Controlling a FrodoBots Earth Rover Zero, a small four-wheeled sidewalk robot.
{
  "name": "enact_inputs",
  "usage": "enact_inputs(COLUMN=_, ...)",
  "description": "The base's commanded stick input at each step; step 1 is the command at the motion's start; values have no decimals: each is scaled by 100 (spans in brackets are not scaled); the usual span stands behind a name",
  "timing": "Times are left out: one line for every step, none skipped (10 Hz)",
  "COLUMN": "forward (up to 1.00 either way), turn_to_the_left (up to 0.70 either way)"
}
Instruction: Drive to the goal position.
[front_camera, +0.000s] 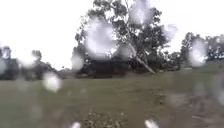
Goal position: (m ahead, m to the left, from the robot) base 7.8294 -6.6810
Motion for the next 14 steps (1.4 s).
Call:
enact_inputs(forward=100, turn_to_the_left=0)
enact_inputs(forward=100, turn_to_the_left=0)
enact_inputs(forward=100, turn_to_the_left=0)
enact_inputs(forward=100, turn_to_the_left=0)
enact_inputs(forward=100, turn_to_the_left=12)
enact_inputs(forward=100, turn_to_the_left=34)
enact_inputs(forward=100, turn_to_the_left=23)
enact_inputs(forward=100, turn_to_the_left=0)
enact_inputs(forward=100, turn_to_the_left=0)
enact_inputs(forward=100, turn_to_the_left=0)
enact_inputs(forward=100, turn_to_the_left=0)
enact_inputs(forward=100, turn_to_the_left=0)
enact_inputs(forward=100, turn_to_the_left=0)
enact_inputs(forward=100, turn_to_the_left=0)
